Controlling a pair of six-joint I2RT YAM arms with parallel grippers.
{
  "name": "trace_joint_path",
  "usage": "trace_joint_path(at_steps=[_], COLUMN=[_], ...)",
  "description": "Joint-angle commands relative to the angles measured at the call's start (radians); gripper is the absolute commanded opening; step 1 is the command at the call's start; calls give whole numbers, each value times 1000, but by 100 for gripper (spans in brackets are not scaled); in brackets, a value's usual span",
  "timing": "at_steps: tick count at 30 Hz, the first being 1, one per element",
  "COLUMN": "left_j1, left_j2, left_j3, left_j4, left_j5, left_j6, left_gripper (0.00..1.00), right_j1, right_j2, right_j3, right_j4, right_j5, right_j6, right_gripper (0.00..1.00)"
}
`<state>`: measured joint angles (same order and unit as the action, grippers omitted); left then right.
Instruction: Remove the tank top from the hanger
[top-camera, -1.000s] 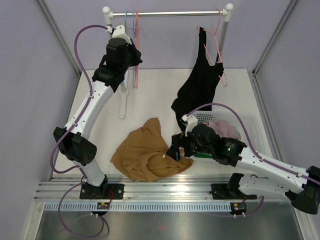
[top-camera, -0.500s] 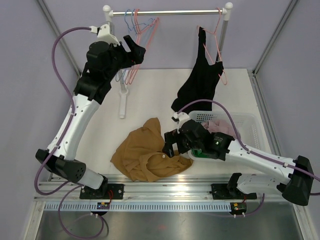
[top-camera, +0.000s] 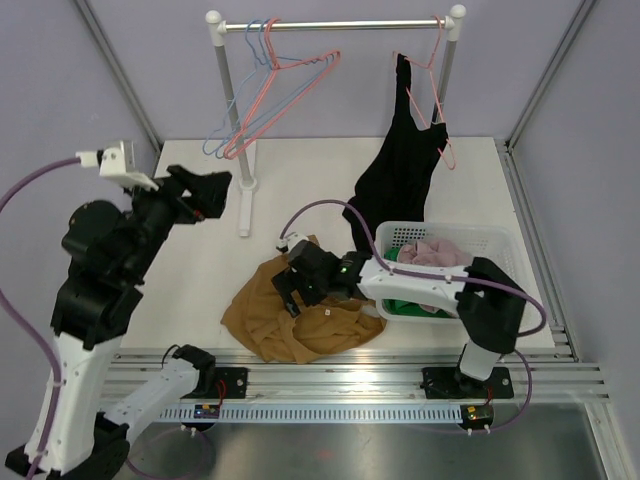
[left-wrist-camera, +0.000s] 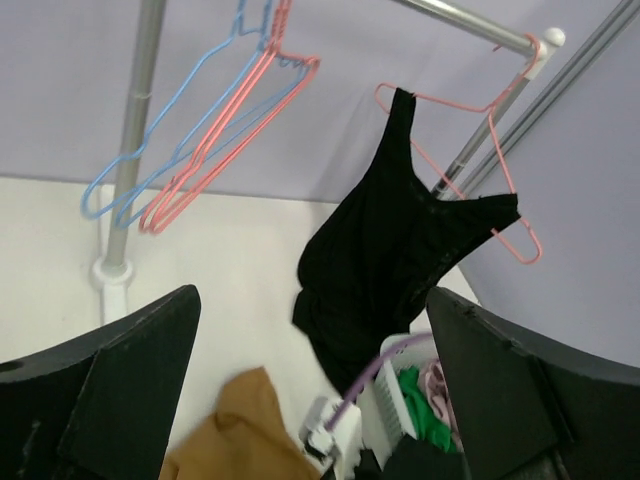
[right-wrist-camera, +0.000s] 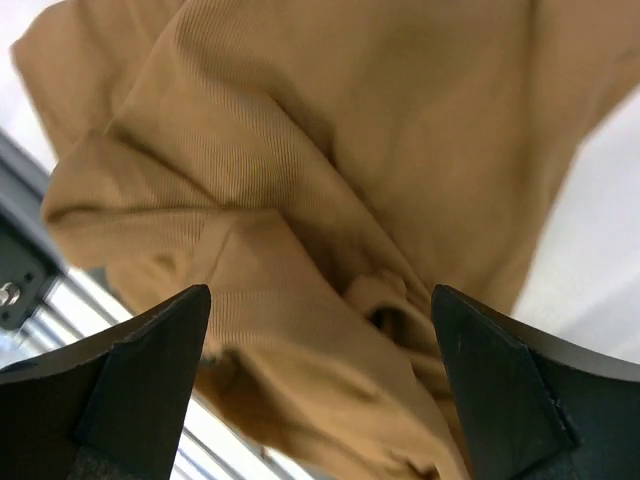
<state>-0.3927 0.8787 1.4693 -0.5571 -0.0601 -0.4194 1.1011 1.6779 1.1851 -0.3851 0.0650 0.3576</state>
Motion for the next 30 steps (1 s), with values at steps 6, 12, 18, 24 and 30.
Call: trace_joint_path(at_steps=[6, 12, 18, 24, 30], left_j1=[-2, -2, 3, 6, 8], left_j2=[-346, -531, -731, -776, -770], left_j3=[-298, -463, -664, -662, -667], left_j4=[-201, -181, -80, -98, -92], left_j5=[-164, -295, -386, -423, -415], left_j6=[102, 143, 103, 120, 125], left_gripper=[99, 99, 99, 99, 99], right_j1=[71, 88, 88, 88, 86], right_j2=[345, 416, 236, 24, -145], right_j3=[263, 226, 180, 246, 367], right_j4=[-129, -80, -26, -131, -308], right_j5=[153, 151, 165, 258, 461], right_j6=[-29, 0, 1, -5, -8], right_gripper=[100, 69, 0, 0, 0])
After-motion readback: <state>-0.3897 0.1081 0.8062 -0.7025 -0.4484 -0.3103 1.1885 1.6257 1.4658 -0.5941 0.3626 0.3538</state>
